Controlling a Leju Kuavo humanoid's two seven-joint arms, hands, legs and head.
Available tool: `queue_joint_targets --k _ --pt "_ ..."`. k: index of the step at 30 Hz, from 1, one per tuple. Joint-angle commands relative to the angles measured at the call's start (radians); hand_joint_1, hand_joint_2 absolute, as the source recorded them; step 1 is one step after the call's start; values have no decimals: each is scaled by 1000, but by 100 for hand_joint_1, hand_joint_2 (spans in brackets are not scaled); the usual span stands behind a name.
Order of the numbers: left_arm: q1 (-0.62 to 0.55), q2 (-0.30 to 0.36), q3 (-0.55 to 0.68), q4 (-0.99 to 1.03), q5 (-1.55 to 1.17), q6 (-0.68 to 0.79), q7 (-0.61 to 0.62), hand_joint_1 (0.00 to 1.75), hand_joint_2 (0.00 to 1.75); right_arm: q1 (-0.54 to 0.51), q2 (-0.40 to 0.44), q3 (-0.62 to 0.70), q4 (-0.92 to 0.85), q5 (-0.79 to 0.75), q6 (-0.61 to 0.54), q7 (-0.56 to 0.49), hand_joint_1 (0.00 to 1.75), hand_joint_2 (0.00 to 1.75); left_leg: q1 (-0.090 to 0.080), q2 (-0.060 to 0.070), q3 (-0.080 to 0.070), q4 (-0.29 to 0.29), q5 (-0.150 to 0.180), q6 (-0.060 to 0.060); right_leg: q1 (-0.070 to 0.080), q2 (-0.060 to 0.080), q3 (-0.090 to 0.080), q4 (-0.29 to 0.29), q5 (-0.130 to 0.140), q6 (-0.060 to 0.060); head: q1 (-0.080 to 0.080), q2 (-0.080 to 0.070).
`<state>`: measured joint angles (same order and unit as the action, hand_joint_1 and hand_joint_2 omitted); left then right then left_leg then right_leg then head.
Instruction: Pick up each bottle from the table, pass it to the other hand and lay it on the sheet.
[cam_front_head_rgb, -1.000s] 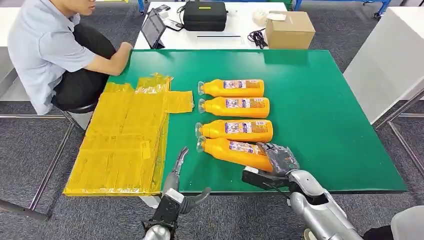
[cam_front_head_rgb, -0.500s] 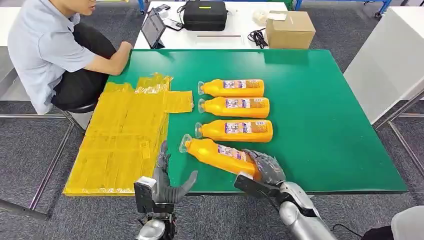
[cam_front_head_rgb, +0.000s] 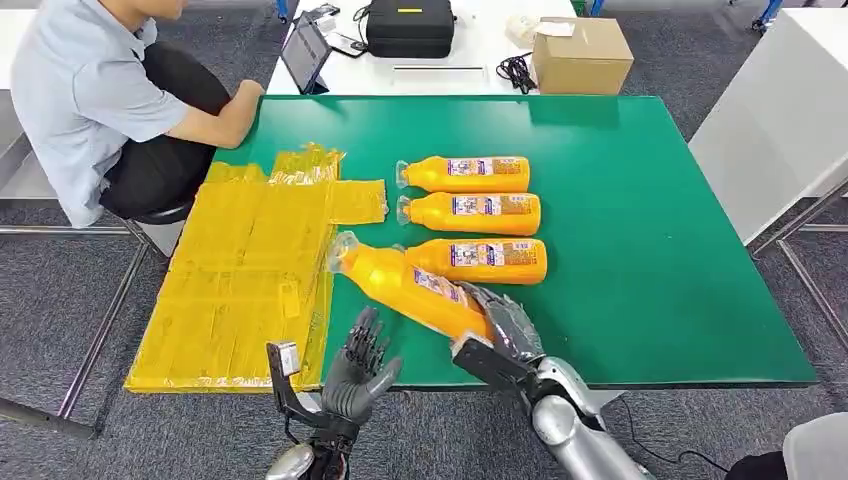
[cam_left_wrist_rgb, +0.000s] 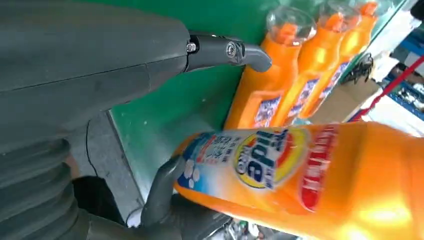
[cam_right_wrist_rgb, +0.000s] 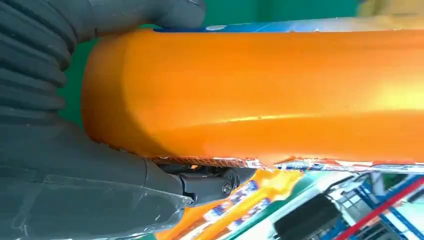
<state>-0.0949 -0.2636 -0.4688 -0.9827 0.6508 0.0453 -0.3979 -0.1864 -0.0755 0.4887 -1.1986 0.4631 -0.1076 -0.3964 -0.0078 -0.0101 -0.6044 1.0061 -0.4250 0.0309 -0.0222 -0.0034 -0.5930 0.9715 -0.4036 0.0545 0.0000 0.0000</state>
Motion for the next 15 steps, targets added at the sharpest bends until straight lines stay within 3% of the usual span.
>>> queue_joint_targets --k 1,15 --pt "-62 24 3 60 11 -25 -22 0 175 -95 76 119 134 -16 19 -23 175 175 1 4 4 0 -1 -2 2 4 3 -1 0 -3 0 0" --pt "-66 21 7 68 10 -19 -33 0 175 -96 69 127 131 -17 16 -25 175 175 1 1 2 0 -1 -1 1 1 2 -1 0 -2 0 0"
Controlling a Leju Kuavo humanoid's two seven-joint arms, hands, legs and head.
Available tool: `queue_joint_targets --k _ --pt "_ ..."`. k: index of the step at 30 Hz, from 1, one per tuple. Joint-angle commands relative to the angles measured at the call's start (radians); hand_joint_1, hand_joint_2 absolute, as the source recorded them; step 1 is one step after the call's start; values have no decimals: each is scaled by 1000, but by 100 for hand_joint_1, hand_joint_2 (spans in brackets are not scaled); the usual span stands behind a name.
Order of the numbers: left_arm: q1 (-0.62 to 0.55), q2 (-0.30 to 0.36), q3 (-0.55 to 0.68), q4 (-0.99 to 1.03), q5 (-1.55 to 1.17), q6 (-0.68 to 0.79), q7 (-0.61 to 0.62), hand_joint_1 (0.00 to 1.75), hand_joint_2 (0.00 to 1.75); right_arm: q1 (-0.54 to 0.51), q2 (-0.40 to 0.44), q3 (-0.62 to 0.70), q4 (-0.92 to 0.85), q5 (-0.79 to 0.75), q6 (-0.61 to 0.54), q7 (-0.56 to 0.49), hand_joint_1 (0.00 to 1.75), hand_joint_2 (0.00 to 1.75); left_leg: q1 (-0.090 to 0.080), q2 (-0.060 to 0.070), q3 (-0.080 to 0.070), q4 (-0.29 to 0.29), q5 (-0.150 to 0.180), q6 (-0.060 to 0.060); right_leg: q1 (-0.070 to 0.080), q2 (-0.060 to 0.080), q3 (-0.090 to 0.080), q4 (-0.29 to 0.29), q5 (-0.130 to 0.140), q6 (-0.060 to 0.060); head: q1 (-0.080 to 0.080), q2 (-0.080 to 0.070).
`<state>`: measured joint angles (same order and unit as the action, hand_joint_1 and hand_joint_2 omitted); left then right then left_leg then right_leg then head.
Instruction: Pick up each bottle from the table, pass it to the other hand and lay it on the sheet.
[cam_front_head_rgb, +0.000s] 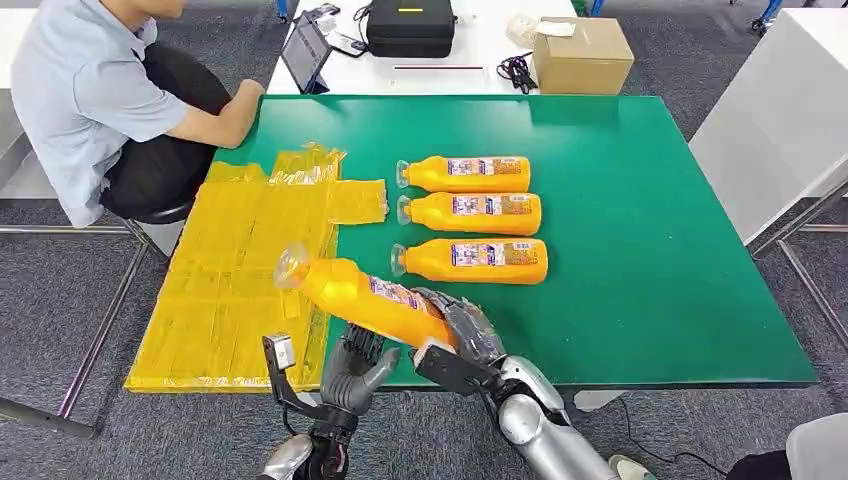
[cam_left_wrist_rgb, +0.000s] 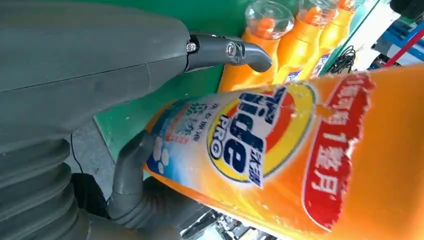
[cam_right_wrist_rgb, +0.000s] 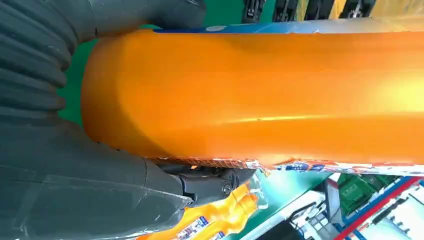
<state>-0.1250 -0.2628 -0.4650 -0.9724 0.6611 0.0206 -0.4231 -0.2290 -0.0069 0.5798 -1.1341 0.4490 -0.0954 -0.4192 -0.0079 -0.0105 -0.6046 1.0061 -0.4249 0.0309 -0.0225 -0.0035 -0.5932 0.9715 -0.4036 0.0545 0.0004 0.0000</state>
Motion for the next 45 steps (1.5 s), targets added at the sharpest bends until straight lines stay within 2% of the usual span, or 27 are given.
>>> queue_joint_targets --k 1,7,10,22,38,39,40,41,45 --pt "-36 20 3 58 -1 5 -8 0 175 -53 0 36 67 -3 4 -3 175 175 2 3 4 0 -2 -3 2 2 4 0 -1 -3 0 0" --pt "-49 12 58 10 -32 80 -140 0 175 -63 16 83 95 -6 34 -7 175 175 2 3 3 1 -2 -2 2 3 3 0 -1 -3 0 0" --pt "-29 19 105 -56 -23 81 -145 0 175 -58 15 95 101 -6 42 -6 175 175 3 4 4 1 -3 -3 3 4 3 0 -1 -4 0 0" --pt "-14 12 177 -77 56 -7 -99 0 175 -46 26 103 99 -7 50 -12 175 175 2 3 4 0 -2 -3 2 3 4 0 -1 -3 0 0" --pt "-17 9 173 -64 90 -78 -67 0 175 -60 36 100 131 -6 64 -18 175 175 1 2 3 0 -1 -2 1 2 2 0 -1 -2 0 0" --pt "-18 8 174 -59 97 -90 -64 7 175 -62 38 100 134 -6 66 -20 173 175 2 3 4 0 -2 -3 2 2 4 -1 -1 -3 0 0" --pt "-20 8 174 -51 114 -113 -47 166 175 -66 40 99 139 -6 67 -21 175 175 2 2 3 0 -1 -2 2 2 3 -1 -1 -3 0 0" --pt "-22 11 167 -45 116 -132 -41 175 175 -68 43 96 144 -8 67 -25 169 175 1 2 2 0 -1 -2 1 2 2 0 0 -2 0 0" --pt "-25 10 145 -36 74 -117 -63 175 175 -60 44 88 141 -13 67 -31 154 175 2 2 4 0 -2 -2 2 2 4 -1 -1 -3 0 0"
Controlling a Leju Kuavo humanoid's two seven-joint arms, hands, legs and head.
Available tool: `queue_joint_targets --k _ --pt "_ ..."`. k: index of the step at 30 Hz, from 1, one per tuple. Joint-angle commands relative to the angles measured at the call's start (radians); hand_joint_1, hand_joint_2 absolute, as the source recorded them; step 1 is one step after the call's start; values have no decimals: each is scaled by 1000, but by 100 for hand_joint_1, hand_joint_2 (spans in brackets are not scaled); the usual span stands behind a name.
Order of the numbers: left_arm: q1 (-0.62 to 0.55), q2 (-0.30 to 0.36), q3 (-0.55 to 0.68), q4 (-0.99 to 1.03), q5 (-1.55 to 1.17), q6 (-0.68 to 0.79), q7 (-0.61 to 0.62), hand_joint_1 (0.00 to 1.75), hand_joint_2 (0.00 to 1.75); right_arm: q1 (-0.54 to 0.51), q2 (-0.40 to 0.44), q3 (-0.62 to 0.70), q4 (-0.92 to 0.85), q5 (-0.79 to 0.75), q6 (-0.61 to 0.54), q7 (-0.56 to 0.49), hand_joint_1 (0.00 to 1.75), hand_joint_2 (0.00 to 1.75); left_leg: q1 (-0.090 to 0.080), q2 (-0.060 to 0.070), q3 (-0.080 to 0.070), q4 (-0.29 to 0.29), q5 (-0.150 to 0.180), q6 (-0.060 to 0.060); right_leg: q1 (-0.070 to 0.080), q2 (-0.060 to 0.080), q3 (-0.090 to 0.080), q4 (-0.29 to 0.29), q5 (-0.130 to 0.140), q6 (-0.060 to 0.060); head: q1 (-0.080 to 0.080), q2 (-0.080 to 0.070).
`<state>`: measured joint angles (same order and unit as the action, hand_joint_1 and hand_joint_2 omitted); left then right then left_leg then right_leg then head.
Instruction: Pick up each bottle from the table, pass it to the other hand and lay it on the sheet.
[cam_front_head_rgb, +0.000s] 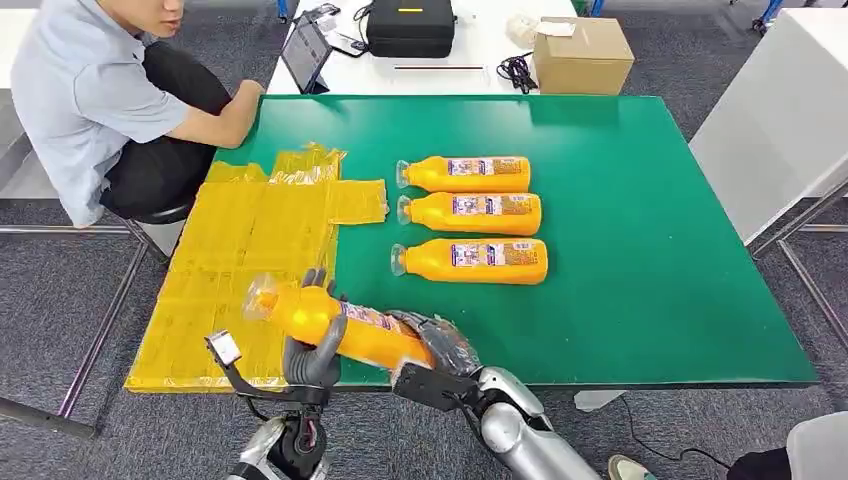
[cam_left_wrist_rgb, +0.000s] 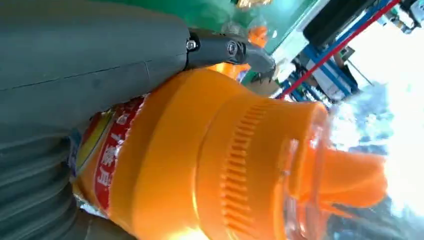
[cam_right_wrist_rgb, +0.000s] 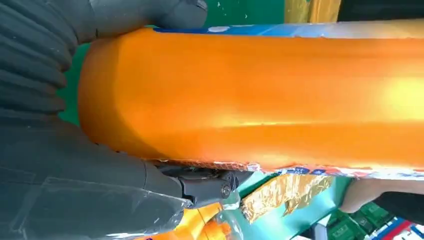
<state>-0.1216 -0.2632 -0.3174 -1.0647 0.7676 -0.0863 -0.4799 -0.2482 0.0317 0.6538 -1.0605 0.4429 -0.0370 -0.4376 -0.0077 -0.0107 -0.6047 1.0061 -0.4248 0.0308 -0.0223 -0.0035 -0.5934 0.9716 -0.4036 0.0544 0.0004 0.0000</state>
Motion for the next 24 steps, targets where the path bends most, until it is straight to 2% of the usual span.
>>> queue_joint_targets --k 1,2,3,4,5,12,17,24 --pt "-31 11 -8 57 -45 1 -14 175 175 -39 6 13 64 -7 9 -14 159 175 1 2 3 0 -1 -2 1 1 3 -1 -1 -2 0 0" --pt "-31 9 -11 58 -51 5 -18 175 175 -37 5 12 60 -7 10 -14 157 175 1 1 2 0 -1 -1 1 0 2 -1 -1 -2 0 0" --pt "-30 8 -12 55 -52 7 -18 175 175 -36 6 11 57 -8 11 -14 148 175 2 1 4 0 -2 -2 2 1 4 -1 -1 -3 0 0" --pt "-27 10 -17 46 -58 6 -23 175 175 -33 9 6 53 -11 6 -16 80 175 1 1 3 0 -1 -2 1 1 3 0 -1 -2 0 0" --pt "-23 12 -20 35 -62 6 -25 175 175 -29 14 -1 48 -14 0 -18 2 175 1 1 2 0 -1 -1 1 0 2 0 -1 -2 0 0" --pt "-16 20 -61 6 -82 18 3 175 175 -22 35 -12 48 -30 -16 -19 0 175 1 1 2 0 -1 -2 1 1 2 0 -1 -2 0 0" --pt "-30 24 -104 6 -250 206 -99 175 175 4 29 -26 20 -47 -29 -16 0 175 1 0 3 0 -1 -2 1 -1 3 0 -1 -2 0 0" --pt "-32 24 -105 -2 -254 211 -96 175 175 7 25 -27 17 -47 -28 -16 0 175 1 0 2 0 -1 -2 1 0 2 0 -1 -2 0 0"
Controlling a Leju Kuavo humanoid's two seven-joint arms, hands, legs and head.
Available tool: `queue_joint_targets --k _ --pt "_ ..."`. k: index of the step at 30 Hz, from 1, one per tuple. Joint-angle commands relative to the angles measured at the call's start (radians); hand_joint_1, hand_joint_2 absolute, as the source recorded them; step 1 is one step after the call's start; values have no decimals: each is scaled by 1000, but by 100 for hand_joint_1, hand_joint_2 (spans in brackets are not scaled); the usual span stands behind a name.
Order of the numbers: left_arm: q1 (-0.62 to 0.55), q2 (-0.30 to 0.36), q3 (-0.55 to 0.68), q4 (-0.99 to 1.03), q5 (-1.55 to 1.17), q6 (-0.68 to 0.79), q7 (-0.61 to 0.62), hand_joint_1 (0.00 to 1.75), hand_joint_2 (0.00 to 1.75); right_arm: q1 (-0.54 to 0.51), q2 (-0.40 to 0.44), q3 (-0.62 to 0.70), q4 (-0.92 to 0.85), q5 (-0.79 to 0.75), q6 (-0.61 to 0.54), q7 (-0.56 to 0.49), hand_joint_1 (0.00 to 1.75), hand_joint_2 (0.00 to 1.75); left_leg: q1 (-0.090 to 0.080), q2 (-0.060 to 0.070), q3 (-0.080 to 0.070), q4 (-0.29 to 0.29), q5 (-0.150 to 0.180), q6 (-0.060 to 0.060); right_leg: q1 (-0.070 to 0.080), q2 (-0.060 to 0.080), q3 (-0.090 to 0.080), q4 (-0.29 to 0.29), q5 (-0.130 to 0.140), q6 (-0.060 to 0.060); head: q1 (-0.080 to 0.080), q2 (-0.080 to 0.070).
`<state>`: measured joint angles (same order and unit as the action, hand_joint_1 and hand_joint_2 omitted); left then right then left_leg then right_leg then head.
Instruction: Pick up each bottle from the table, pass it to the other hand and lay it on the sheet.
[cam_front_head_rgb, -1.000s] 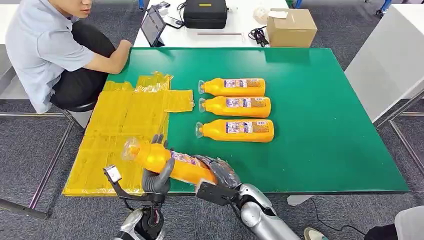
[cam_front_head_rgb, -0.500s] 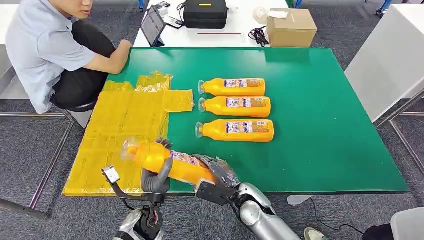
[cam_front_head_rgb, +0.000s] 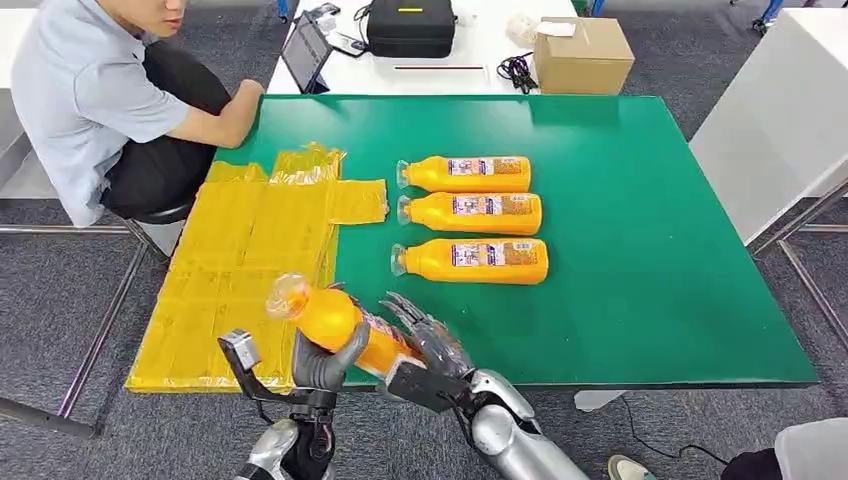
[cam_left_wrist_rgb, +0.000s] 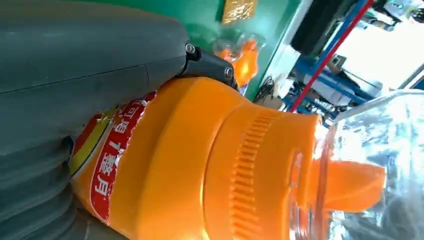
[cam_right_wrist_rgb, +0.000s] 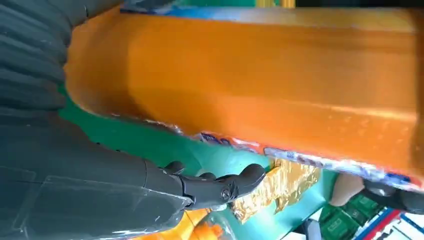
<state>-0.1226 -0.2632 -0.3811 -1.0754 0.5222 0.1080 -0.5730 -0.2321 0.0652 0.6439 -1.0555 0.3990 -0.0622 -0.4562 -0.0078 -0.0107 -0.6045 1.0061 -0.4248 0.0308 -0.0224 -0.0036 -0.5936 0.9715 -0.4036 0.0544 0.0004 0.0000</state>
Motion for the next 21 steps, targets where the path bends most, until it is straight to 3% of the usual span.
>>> queue_joint_targets --k 1,8,11,17,19,21 --pt "-30 28 -46 0 -39 49 -17 175 175 -8 -9 -20 11 -4 -6 4 0 175 2 1 3 1 -2 -2 2 1 4 0 -1 -3 0 0" --pt "-11 37 -56 -117 -115 138 -30 175 175 24 -13 -40 -10 -4 -28 2 0 175 1 1 2 0 -1 -1 1 0 2 0 -1 -2 0 0" --pt "-22 43 -72 -146 -356 392 -105 175 175 77 -29 -70 -59 20 -78 -8 0 175 1 0 1 0 -1 -1 1 -1 1 0 -1 -2 0 0" --pt "-31 42 -33 -164 -399 424 -95 175 175 95 -32 -104 -91 34 -91 -13 0 175 2 0 3 0 -2 -2 2 0 4 0 -2 -3 0 0" --pt "-49 52 -23 -164 -627 590 -125 175 175 96 -31 -125 -99 43 -112 -16 0 175 2 1 4 0 -2 -2 2 1 4 -1 -1 -3 0 0" --pt "-54 9 111 -139 -858 590 -99 175 175 90 -26 -154 -98 37 -113 -26 0 175 1 1 1 0 -1 -2 1 0 1 0 0 -2 0 0"
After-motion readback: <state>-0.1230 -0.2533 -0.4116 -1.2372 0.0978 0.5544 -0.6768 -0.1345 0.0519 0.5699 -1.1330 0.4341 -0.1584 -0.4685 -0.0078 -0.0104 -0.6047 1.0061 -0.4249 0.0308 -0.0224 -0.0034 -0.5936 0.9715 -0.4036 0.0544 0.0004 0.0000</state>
